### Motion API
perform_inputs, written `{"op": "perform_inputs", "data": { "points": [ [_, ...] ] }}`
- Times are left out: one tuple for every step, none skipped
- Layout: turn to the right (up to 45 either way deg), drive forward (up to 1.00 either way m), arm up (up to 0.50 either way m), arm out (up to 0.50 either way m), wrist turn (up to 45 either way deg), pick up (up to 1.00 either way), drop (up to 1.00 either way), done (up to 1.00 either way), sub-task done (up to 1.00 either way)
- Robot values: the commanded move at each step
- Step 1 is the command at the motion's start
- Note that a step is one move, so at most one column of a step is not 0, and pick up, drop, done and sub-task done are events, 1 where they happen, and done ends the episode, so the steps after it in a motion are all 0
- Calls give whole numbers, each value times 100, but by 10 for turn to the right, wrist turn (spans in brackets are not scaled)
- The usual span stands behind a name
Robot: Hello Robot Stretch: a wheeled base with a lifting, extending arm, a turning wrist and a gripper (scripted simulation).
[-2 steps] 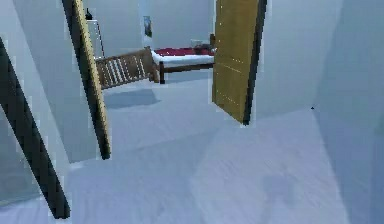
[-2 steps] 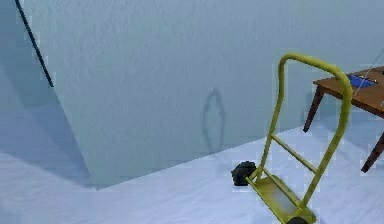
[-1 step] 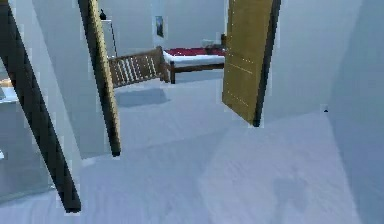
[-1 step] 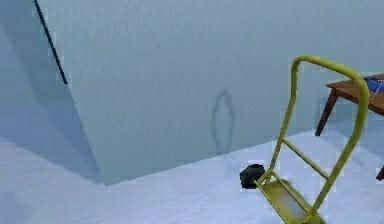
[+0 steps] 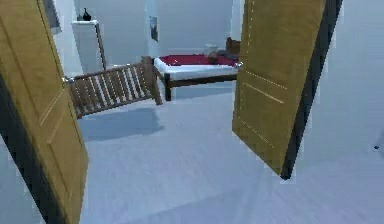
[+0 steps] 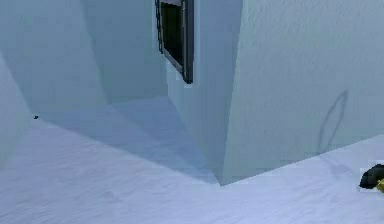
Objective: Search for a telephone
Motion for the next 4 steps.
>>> {"op": "perform_inputs", "data": {
  "points": [
    [-30,0,0,0,0,0,0,0,0],
    [0,100,0,0,0,0,0,0,0],
    [0,100,0,0,0,0,0,0,0],
    [0,100,0,0,0,0,0,0,0]
  ]
}}
